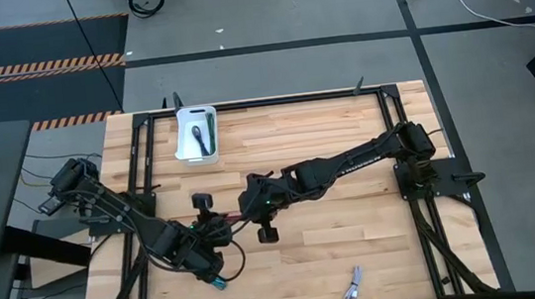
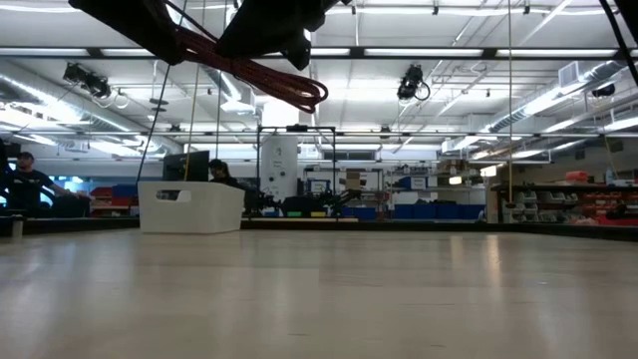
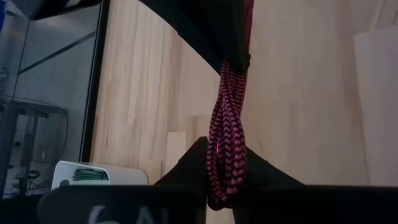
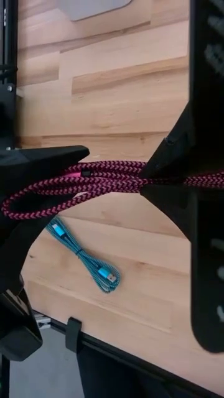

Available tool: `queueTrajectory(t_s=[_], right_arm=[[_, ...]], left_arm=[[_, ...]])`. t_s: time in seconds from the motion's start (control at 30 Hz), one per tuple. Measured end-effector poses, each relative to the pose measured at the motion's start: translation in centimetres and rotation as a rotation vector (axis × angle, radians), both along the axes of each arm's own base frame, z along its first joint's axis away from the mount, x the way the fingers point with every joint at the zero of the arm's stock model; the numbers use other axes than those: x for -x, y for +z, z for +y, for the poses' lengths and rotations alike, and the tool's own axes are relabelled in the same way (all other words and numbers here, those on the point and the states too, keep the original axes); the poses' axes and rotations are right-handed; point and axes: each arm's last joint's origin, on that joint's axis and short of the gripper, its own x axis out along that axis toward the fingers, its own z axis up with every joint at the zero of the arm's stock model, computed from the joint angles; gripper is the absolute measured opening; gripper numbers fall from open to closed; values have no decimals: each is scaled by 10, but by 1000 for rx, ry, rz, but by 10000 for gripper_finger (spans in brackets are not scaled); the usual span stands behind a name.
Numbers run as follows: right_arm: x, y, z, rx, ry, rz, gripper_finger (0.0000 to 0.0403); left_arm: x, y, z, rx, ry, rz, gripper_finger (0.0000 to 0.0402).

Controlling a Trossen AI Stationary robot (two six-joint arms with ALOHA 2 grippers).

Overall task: Pick and place USB-C Cables
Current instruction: Put the pink charger cable into the white bin

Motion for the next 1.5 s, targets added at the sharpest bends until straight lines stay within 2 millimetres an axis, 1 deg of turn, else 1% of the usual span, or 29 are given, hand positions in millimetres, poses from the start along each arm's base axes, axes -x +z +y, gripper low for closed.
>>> queueTrajectory(t_s=[0.17, 0.33, 0.43, 0.53, 0.63, 0.7, 0.83, 0.97, 1.07, 1.2, 1.27, 1.4, 1.5], right_arm=[[0, 0, 0, 7, 5, -3, 63], [1, -1, -1, 30, 15, 11, 115], [4, -4, -1, 38, 27, 48, 149], [6, -7, -1, 47, 32, 89, 179], [11, -11, -2, 41, 16, 149, 200], [13, -12, -1, 12, -12, 182, 209], [16, -13, 5, -41, -28, 216, 215], [18, -13, 14, -59, -15, 220, 212], [20, -13, 23, -72, 19, 228, 210], [23, -13, 35, -79, 60, 232, 209], [25, -13, 40, -79, 74, 233, 209], [27, -13, 49, -69, 104, 226, 209], [28, -13, 53, -51, 126, 217, 209]], left_arm=[[1, 0, 1, 2, 15, -1, 36], [8, -2, 7, -20, 77, 41, 36], [14, -2, 12, -45, 121, 70, 36], [19, -2, 18, -75, 197, 61, 36], [25, 1, 32, -141, 308, 63, 36], [27, 4, 44, -187, 393, 58, 36], [20, 5, 71, -196, 490, 54, 36], [11, 6, 108, -184, 645, 95, 36], [9, 7, 135, -157, 756, 140, 38], [8, 5, 170, -113, 880, 211, 57], [6, 4, 187, -79, 912, 229, 57], [0, 0, 217, 24, 930, 232, 39], [-7, -1, 234, 84, 915, 177, 36]])
